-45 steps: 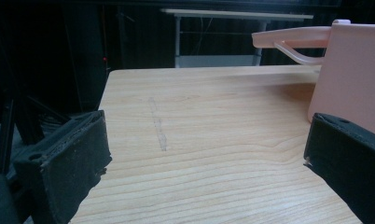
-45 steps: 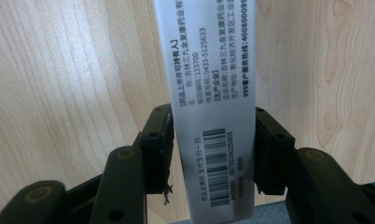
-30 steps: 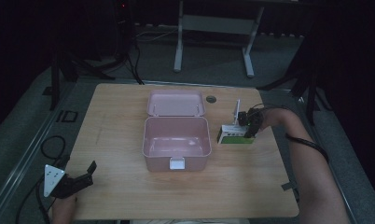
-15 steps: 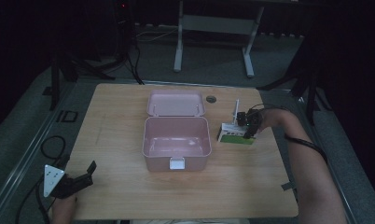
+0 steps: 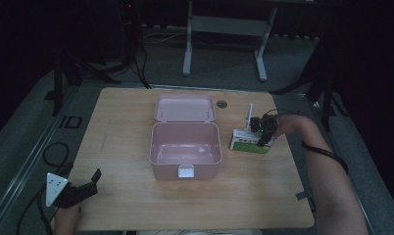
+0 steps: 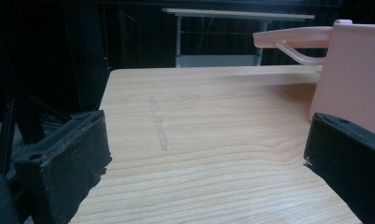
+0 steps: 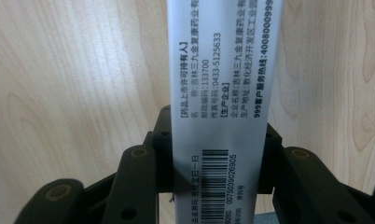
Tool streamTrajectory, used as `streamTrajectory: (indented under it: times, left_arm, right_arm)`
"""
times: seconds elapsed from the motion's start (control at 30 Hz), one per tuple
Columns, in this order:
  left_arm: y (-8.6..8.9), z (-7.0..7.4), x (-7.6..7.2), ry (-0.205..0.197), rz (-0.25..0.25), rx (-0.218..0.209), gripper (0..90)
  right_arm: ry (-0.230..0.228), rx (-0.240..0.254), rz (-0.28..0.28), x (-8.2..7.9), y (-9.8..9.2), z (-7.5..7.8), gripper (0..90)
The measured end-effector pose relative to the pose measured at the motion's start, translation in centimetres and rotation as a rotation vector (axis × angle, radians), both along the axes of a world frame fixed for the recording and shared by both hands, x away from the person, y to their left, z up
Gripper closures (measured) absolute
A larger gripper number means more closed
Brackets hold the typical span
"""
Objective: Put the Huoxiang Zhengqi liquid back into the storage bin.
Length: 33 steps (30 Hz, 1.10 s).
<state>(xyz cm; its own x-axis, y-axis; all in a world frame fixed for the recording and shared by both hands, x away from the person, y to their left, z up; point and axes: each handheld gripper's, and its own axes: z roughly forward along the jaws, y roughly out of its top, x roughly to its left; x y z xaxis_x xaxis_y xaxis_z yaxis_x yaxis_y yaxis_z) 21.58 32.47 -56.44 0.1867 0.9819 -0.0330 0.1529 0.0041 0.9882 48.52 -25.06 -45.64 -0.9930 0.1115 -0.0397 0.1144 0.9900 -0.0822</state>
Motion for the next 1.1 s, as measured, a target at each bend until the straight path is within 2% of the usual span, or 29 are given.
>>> streamTrajectory:
  times: [0.47,0.57,0.6,0.63,0.67,0.7,1.0,1.1]
  left_arm:
    - [0.0,0.0,0.0,0.003,0.001,0.000,0.2]
    - [0.0,0.0,0.0,0.003,0.001,0.000,0.2]
    - [0.0,0.0,0.0,0.003,0.001,0.000,0.2]
    - [0.0,0.0,0.0,0.003,0.002,0.000,0.2]
    - [0.0,0.0,0.0,0.003,0.002,0.000,0.2]
    - [0.0,0.0,0.0,0.003,0.002,0.001,0.2]
    - [0.0,0.0,0.0,0.003,0.002,0.000,0.2]
    - [0.0,0.0,0.0,0.002,0.003,-0.002,0.2]
  right_arm:
    - [0.011,-0.002,0.018,-1.4,0.9,2.3,63.1]
    - [0.001,0.006,0.017,-1.8,1.1,3.6,63.1]
    - [0.001,0.006,0.017,-1.8,1.1,3.6,63.1]
    - [-0.005,0.020,0.013,-1.9,1.2,4.3,63.0]
    - [-0.005,0.020,0.013,-1.9,1.2,4.3,63.0]
    - [-0.014,0.026,0.013,-2.2,1.3,5.1,63.1]
    - [-0.038,0.024,0.019,-3.1,1.9,7.8,63.1]
    - [-0.052,0.029,0.026,-3.6,2.3,9.3,63.0]
